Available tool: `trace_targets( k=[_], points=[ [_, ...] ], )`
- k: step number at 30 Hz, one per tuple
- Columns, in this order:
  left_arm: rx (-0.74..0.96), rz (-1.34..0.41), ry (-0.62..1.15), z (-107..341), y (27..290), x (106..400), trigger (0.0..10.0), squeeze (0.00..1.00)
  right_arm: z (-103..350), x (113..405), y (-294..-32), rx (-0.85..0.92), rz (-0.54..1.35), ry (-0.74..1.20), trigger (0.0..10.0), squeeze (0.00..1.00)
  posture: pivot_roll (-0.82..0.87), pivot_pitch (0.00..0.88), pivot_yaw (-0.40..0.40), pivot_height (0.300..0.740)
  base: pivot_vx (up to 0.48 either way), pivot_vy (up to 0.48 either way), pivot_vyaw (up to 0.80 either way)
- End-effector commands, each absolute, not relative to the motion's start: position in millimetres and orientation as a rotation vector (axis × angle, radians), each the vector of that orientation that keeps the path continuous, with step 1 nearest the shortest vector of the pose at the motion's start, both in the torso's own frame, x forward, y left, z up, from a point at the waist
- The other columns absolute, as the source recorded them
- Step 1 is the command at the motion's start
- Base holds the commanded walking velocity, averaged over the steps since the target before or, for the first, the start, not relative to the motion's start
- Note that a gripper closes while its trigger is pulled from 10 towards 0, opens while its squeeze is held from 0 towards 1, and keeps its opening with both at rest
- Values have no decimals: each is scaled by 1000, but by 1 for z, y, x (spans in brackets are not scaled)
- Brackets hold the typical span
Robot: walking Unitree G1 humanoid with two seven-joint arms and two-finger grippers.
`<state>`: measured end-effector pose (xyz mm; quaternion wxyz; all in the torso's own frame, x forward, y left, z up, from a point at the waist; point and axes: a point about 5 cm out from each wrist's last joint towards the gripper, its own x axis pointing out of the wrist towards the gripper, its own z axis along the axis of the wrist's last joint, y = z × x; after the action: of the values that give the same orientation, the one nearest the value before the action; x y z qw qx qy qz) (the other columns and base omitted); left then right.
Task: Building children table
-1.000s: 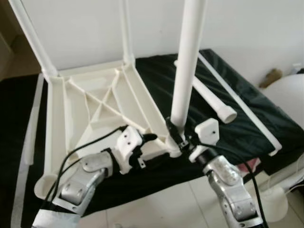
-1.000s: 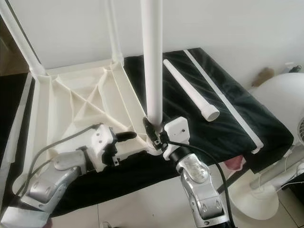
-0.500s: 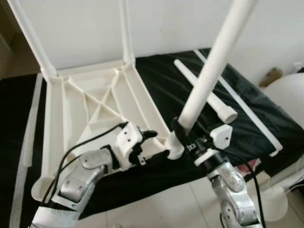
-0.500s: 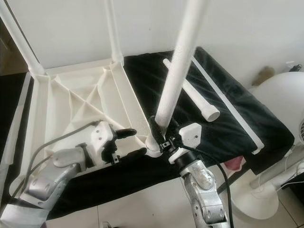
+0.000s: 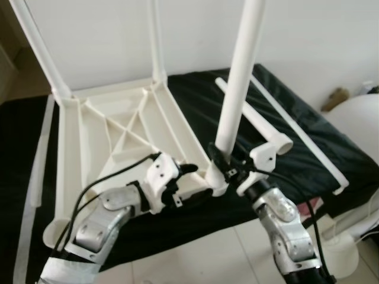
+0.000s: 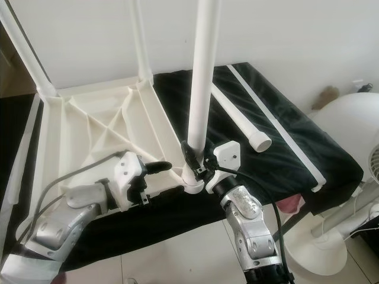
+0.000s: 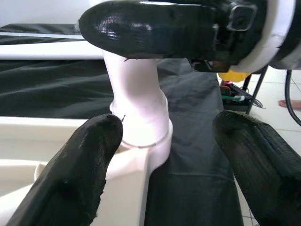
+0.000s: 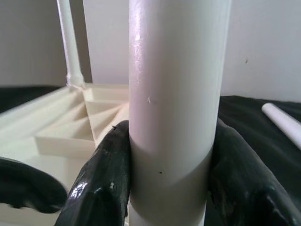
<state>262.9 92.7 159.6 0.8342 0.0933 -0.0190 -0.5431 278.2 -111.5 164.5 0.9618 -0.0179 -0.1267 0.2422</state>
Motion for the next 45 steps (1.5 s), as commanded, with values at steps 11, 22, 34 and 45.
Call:
trace_targets(
  k=[11,22,34,45],
  points=[
    [203,-1163,-45,164,94,262,10000,0,126,266,-120,-139,525,-164,10000,0,-27,50,16,740,0,0,0],
    [199,-1168,-45,166,93,263,10000,0,112,262,-135,7,443,-174,10000,0,-35,57,28,740,0,0,0],
    [194,-1165,-46,167,93,264,10000,0,112,270,-134,-10,461,-159,10000,0,-32,60,25,740,0,0,0],
    [186,-1158,-50,168,92,263,10000,0,96,279,-135,-37,403,-21,10000,0,-30,64,17,740,0,0,0]
  ],
)
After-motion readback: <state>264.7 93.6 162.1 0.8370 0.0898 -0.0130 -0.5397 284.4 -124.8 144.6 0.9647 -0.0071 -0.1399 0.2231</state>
